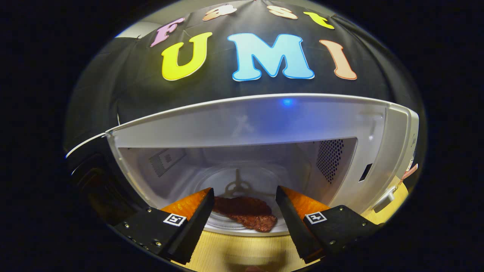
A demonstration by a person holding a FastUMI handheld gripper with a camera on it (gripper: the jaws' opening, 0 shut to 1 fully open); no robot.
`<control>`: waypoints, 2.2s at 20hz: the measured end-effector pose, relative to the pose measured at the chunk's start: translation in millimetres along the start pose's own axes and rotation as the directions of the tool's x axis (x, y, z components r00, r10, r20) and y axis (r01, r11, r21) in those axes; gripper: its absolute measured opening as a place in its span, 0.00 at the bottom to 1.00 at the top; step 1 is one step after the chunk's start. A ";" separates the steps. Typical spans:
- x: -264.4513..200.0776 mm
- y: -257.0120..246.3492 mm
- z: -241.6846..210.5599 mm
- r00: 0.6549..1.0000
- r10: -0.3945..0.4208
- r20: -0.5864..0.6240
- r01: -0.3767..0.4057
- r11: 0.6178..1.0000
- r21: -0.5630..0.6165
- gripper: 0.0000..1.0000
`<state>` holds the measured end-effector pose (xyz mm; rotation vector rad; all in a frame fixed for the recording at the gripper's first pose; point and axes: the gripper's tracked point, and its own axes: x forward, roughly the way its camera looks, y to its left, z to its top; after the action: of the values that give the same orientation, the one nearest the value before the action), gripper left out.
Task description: Open the microwave, put the food inside, and close the microwave door.
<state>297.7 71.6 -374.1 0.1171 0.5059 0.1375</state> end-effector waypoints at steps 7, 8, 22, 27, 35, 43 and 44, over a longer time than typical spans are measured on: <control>-82.6 31.1 28.6 0.996 0.068 0.058 -0.068 0.998 -0.011 0.99; -96.3 36.2 34.6 0.994 0.076 0.073 -0.075 0.997 -0.017 0.99; -272.7 142.4 60.6 0.951 0.223 0.215 -0.212 0.974 -0.076 0.99; -313.6 188.4 41.2 0.931 0.300 0.206 -0.287 0.953 -0.091 0.99; -349.5 247.5 -6.5 0.898 0.414 0.148 -0.392 0.907 -0.157 0.43; -344.8 257.5 -72.1 0.885 0.466 -0.017 -0.460 0.865 -0.202 0.04; -340.2 254.8 -77.6 0.887 0.461 -0.031 -0.458 0.866 -0.200 0.04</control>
<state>-60.9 273.9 -243.1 0.0378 0.4356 0.6563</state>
